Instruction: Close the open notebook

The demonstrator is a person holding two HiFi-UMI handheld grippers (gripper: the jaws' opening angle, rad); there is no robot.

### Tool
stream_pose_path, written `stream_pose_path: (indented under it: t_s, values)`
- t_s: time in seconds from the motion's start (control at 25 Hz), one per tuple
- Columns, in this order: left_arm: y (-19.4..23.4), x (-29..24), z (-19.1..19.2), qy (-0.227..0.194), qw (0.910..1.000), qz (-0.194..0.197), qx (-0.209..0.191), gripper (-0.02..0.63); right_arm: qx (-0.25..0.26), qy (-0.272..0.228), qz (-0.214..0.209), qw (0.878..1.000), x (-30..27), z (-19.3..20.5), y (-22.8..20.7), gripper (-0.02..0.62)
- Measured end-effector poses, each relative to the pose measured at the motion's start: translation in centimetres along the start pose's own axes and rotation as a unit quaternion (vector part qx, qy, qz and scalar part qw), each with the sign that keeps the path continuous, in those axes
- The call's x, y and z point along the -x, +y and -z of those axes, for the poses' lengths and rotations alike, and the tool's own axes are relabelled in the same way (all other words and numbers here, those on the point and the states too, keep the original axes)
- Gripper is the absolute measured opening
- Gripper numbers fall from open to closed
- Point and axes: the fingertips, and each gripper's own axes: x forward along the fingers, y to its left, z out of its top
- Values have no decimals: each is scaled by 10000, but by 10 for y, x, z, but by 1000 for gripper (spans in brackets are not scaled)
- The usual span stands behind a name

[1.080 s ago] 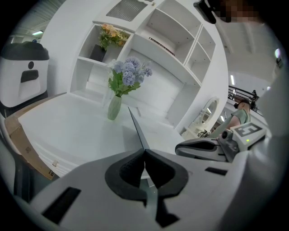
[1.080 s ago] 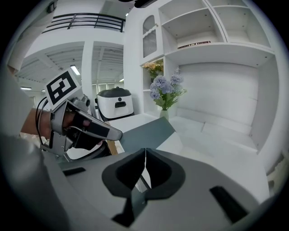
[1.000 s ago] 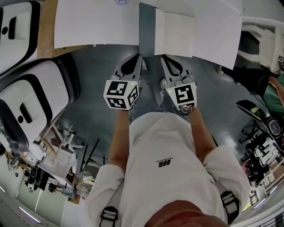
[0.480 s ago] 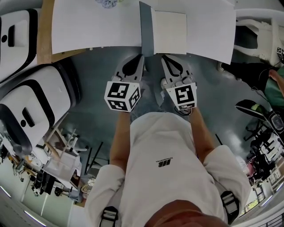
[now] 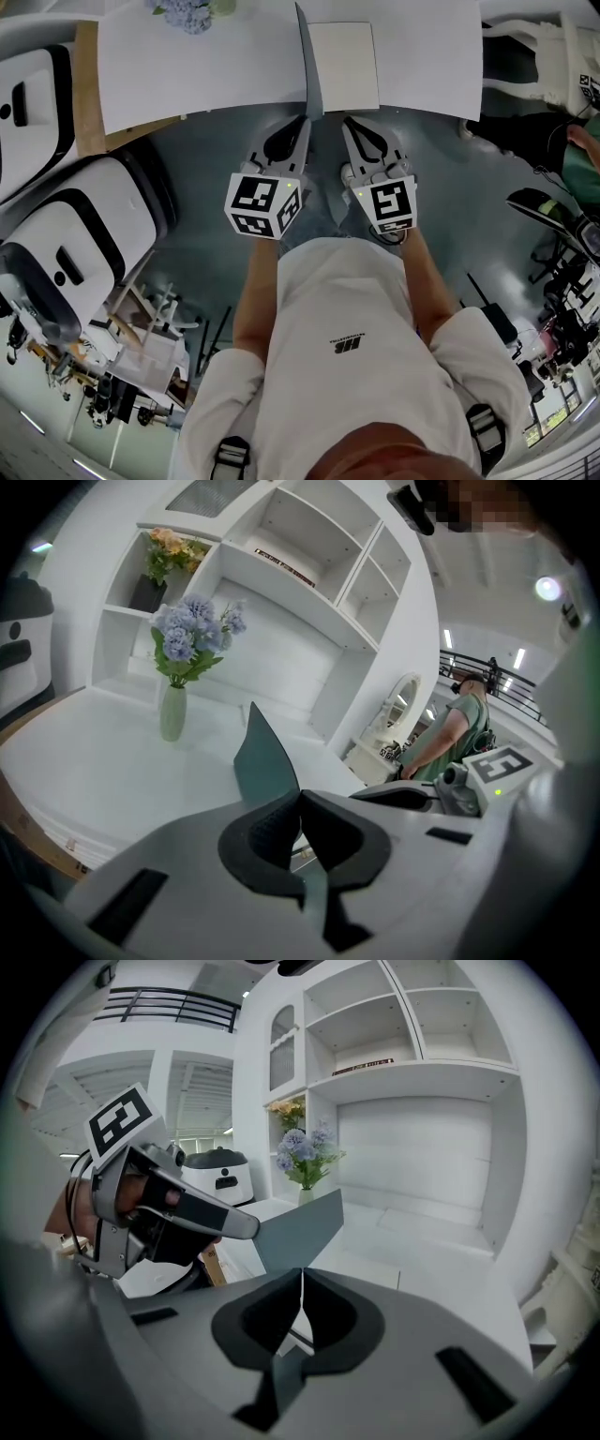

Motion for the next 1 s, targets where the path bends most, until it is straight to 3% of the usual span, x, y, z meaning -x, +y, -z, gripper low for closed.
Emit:
stream_pose_path:
  t_s: [1.0]
  values:
    - [-74,-67,14,590,9915,902,-724,0,-738,85,961,9926,48,40,-57,-3]
